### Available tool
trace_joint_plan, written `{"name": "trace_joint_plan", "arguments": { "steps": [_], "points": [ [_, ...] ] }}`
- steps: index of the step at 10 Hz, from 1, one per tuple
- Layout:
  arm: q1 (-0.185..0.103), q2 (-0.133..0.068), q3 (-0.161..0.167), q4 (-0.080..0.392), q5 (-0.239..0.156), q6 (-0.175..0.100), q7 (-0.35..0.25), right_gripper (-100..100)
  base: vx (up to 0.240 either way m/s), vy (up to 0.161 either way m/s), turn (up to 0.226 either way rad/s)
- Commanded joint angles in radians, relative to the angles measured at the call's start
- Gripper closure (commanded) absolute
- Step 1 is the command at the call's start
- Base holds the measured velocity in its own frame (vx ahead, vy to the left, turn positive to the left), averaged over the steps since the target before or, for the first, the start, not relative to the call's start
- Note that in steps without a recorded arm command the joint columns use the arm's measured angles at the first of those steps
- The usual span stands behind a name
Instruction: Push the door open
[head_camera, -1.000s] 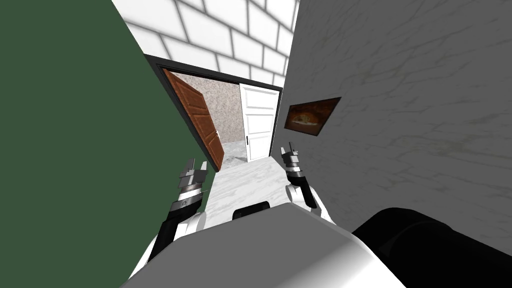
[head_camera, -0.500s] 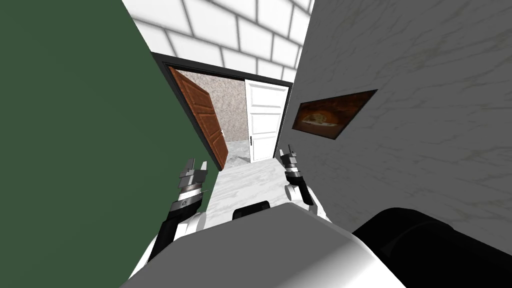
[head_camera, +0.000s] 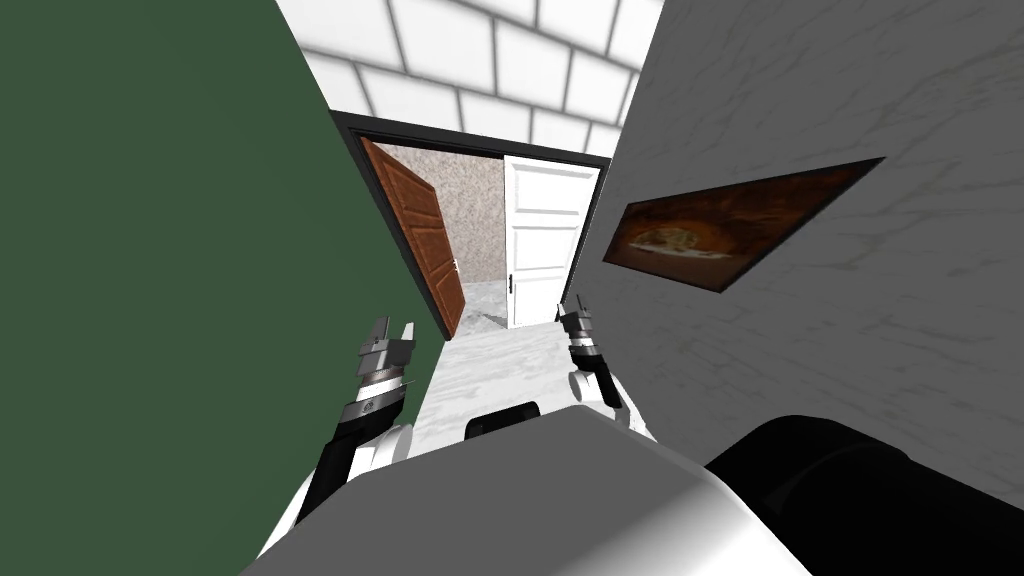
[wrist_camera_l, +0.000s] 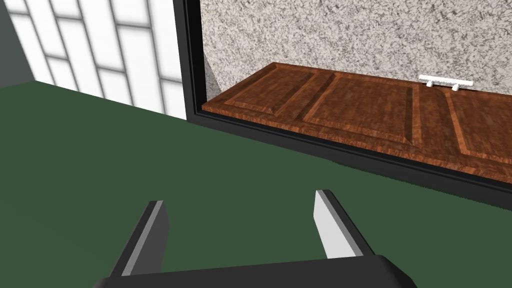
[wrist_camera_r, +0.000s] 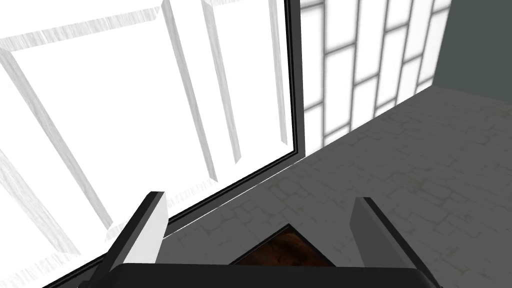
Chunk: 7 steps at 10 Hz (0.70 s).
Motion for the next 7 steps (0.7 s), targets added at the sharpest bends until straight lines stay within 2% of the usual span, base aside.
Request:
{"name": "trace_joint_plan", "arguments": {
  "steps": [1, 3, 7],
  "points": [
    [-0.005, -0.005, -0.003, 0.033, -0.017, -0.016, -0.022, -100, 0.084, -0.038, 0.116],
    [-0.015, -0.01, -0.009, 0.086, -0.049, -0.037, -0.061, -100, 0.128, -0.022, 0.231],
    [-0.03, -0.017, -0.016, 0.159, -0.093, -0.065, -0.114, -100, 0.097, -0.039, 0.131]
  ]
}}
